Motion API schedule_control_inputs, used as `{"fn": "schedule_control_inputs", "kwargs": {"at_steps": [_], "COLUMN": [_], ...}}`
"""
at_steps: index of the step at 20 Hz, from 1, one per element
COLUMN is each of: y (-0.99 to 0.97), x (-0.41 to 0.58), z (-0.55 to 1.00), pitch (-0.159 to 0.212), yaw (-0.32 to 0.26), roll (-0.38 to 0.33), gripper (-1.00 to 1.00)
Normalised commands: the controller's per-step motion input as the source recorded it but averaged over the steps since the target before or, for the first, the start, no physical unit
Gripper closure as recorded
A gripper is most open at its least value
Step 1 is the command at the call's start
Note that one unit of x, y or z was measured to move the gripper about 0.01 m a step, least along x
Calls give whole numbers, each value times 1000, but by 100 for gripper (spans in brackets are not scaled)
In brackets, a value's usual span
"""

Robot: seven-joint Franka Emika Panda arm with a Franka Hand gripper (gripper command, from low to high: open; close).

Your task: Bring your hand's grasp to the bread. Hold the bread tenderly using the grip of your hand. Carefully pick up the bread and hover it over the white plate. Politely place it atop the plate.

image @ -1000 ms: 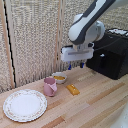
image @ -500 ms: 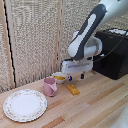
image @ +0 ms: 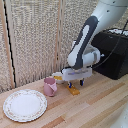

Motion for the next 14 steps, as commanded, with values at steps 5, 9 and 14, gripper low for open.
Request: {"fn": "schedule_control_inputs", "kwargs": {"at_steps": [5, 9, 14], "y": [89, 84, 41], "x": [164, 78, -4], "z": [-140, -51, 2], "pitch": [0, 2, 4], "yaw": [114, 94, 14], "roll": [-82, -60, -22], "gripper": [-100, 100, 100]}}
